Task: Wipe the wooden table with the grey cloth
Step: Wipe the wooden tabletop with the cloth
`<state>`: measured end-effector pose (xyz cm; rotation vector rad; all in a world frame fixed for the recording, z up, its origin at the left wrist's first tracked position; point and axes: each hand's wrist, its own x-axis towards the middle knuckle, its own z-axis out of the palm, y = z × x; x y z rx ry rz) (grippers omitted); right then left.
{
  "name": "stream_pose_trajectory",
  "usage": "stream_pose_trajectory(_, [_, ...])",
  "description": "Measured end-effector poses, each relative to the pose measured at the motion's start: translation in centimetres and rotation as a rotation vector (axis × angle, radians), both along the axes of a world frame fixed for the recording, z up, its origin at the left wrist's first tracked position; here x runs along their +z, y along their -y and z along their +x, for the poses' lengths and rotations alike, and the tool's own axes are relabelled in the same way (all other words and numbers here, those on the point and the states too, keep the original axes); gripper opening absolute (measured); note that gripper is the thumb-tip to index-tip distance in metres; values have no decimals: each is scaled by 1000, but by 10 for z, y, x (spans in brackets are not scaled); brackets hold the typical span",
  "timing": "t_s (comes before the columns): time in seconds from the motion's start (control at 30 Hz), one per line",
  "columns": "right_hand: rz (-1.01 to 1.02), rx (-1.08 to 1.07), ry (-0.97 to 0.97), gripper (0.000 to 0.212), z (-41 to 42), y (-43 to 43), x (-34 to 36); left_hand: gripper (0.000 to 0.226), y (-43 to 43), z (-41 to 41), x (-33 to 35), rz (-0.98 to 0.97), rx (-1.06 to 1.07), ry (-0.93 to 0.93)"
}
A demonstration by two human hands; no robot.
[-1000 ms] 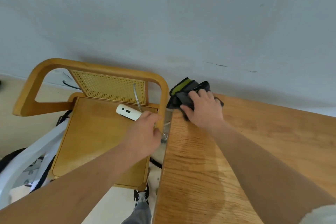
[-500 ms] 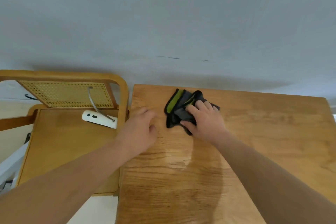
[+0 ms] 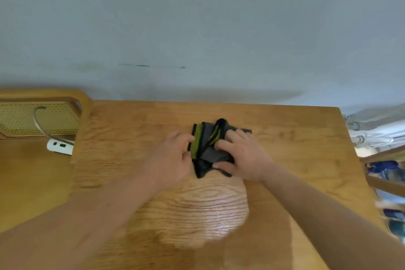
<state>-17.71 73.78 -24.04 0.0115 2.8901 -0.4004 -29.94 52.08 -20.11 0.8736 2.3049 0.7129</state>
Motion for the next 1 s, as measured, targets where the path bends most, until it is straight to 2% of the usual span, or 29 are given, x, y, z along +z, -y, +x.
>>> stream_pose_trajectory(0.07, [81,-117,44,50,1,-48,1,40,-7,11,-1,-6,4,-20])
stream_pose_trajectory(0.13, [125,-488,43,55,5,-89,-2,40,-13,21,0,-24,19,-27])
stream_pose_trajectory(0.23, [46,-1148,52,59,20,-112,-9,42,-22,34,2,-33,14,-33])
stream_pose_trajectory(0.3, [71,-1299,67,57,24,-97,-11,43,-25,41,4,-45,8,-41])
stream_pose_trajectory(0.33, [102,-1278,61,56,24,-81,-10,42,-27,44,4,-47,4,-42])
stream_pose_trajectory(0.4, [148,-1103,16,51,26,-37,-11,41,-27,51,6,-42,-2,-27])
stream_pose_trajectory(0.5, [153,-602,-86,43,40,34,-12,39,-22,58,10,-27,17,-16])
stream_pose_trajectory(0.57, [62,-244,-93,44,53,34,-8,37,-13,57,13,-28,22,-35])
stream_pose_trajectory(0.63, [39,-64,-25,50,56,-1,-4,36,-1,55,13,-46,26,-40])
stream_pose_trajectory(0.67, [73,-111,-14,52,58,-18,-4,36,6,54,13,-61,30,-31])
stream_pose_trajectory(0.7, [116,-258,-33,53,59,-32,-5,37,12,54,12,-74,38,-20])
stream_pose_trajectory(0.8, [91,-943,-58,56,65,-31,-12,39,30,61,11,-75,65,4])
stream_pose_trajectory(0.87, [70,-1218,22,56,66,3,-14,38,44,70,8,-61,71,15])
stream_pose_trajectory(0.93, [144,-1203,58,51,65,52,-11,36,63,78,7,-50,68,30])
stream_pose_trajectory(1.0, [206,-985,-14,44,72,115,-11,35,83,83,7,-43,70,55])
